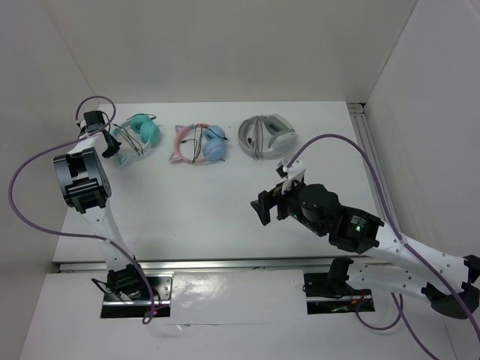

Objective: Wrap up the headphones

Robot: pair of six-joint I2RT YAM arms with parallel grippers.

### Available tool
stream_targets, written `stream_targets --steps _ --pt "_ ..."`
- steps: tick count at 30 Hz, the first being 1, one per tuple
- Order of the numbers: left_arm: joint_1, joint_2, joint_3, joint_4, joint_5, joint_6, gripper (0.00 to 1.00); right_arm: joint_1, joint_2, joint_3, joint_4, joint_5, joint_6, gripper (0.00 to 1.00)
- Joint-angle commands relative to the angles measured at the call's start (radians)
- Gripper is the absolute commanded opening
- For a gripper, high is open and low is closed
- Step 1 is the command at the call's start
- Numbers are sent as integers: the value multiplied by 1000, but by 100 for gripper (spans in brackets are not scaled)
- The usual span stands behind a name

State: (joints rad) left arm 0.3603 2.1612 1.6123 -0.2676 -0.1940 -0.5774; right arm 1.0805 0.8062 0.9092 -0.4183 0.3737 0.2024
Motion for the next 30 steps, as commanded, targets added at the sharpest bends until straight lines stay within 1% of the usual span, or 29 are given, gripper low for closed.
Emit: stream_targets --steps 1,5,8,11,14,23,26,30 --pt "-18 20 90 119 97 94 0 7 -12 -18 30 30 14 100" --pt "-29 61 153 108 85 120 0 16 -2 -9 12 21 14 100" --pt "-29 86 201 96 110 177 0 16 -2 -9 12 11 5 100" --pt "-38 97 213 87 108 253 0 16 -2 -9 12 11 -4 100" --pt "-38 97 192 96 88 277 0 16 -2 -9 12 2 -4 100" --pt "20 106 137 73 64 232 0 25 -12 -18 12 2 -4 100" --pt "29 95 117 73 94 223 0 25 -12 -18 12 -7 -4 100" --pt "29 95 116 84 188 223 0 25 -12 -18 21 -7 -4 100"
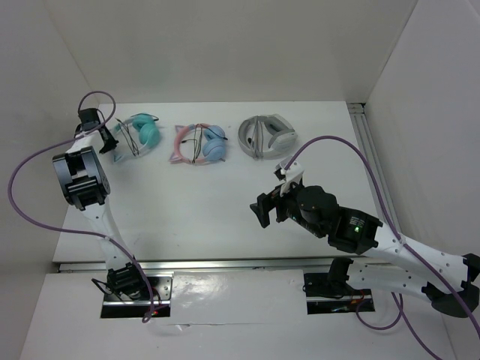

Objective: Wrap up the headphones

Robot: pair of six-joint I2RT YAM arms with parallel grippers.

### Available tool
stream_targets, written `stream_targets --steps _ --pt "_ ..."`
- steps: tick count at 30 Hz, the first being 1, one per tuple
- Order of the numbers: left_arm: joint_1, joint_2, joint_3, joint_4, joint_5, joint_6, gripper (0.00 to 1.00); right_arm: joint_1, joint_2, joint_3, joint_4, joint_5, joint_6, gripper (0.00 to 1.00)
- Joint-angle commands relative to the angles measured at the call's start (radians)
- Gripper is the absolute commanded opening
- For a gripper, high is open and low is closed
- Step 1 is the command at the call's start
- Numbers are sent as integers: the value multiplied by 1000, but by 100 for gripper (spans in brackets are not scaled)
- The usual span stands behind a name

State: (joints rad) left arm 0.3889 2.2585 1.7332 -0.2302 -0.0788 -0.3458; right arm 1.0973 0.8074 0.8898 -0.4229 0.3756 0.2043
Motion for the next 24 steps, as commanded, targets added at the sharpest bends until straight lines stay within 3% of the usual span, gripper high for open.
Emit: stream_targets --steps 1,4,9,13,14,15,17,24 --pt "1 -2 -4 46 73 -18 0 9 -13 1 26 -9 -6 100" --pt "1 -2 -4 35 85 -18 4 9 -4 1 26 -18 -6 100" --pt "1 -50 -54 49 120 -42 28 9 -4 1 36 -18 -6 100" --pt "1 -105 -72 34 90 -91 38 9 -4 1 36 -27 -16 100" --pt "10 -120 -87 34 90 -91 62 9 -4 1 36 -27 -16 100" --pt "10 -160 -87 34 90 -111 77 9 -4 1 36 -27 -16 100" --pt "10 -203 -126 57 122 -137 100 18 -14 1 36 -38 -16 100" --pt "19 -368 -135 15 140 -248 100 18 -24 1 36 0 0 100"
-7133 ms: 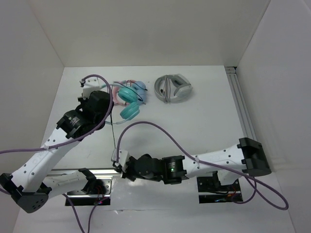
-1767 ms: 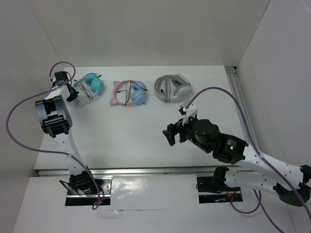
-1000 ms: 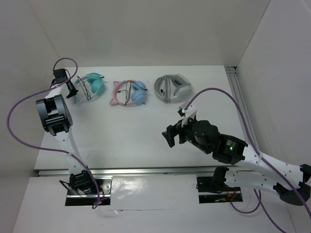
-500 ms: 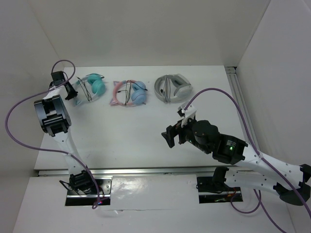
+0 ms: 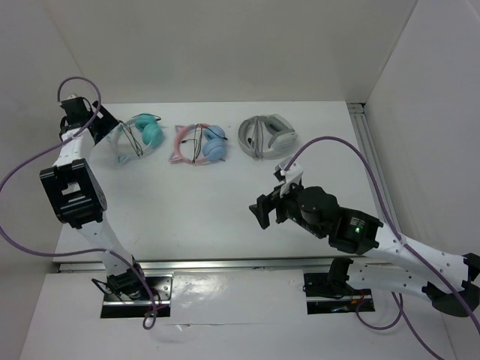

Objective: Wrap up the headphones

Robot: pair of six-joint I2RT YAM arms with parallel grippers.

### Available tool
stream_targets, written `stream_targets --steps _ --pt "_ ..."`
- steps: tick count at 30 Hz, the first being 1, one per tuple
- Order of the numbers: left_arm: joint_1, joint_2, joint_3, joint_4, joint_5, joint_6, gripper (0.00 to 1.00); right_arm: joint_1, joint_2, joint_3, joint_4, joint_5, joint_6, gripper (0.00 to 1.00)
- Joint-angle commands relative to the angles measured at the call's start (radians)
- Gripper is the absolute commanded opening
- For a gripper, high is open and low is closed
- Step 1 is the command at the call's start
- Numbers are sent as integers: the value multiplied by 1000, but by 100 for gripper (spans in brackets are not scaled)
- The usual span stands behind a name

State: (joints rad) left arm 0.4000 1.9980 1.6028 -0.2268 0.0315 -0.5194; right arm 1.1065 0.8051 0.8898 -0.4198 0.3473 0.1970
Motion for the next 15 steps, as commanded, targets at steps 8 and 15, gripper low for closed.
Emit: stream_targets --steps 8,15 --pt "-1 -505 -24 -311 195 -202 100 9 89 236 -209 379 144 100" --pt "-88 -1189 -420 -389 193 -70 100 9 79 354 -304 383 134 100"
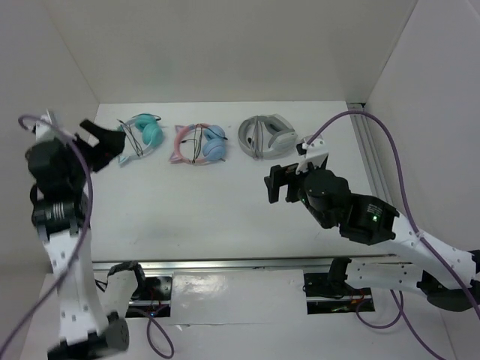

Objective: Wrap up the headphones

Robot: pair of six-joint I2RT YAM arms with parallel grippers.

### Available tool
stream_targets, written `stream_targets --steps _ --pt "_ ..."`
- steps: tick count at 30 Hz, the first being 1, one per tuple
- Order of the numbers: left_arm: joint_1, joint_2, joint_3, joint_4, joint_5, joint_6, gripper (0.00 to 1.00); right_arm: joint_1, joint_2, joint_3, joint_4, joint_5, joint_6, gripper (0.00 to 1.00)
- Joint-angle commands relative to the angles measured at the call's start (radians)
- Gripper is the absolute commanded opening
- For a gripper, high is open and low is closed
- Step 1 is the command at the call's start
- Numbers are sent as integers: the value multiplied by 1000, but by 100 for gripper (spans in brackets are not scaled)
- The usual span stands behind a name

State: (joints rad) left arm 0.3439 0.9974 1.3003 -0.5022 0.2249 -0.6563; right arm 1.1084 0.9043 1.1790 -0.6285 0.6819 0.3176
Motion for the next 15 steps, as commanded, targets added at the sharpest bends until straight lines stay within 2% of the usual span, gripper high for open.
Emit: stream_targets --steps 1,3,7,11,12,15 --pt "-49 -260 -151 -137 -40 79 100 7 -33 74 -114 48 27 100" --pt "-103 -462 -256 -170 -91 89 100 7 -56 74 -137 38 37 100" --pt "-125 -687 -369 -286 -24 110 100 7 -158 56 -166 38 37 100" --pt "-146 -784 -389 -337 -38 119 100 7 -208 47 -197 27 46 100" --pt "-160 -784 -389 -337 -92 119 100 7 -222 47 -197 27 58 100" --pt "-171 -741 -380 -351 -89 118 100 7 -231 37 -197 36 71 100"
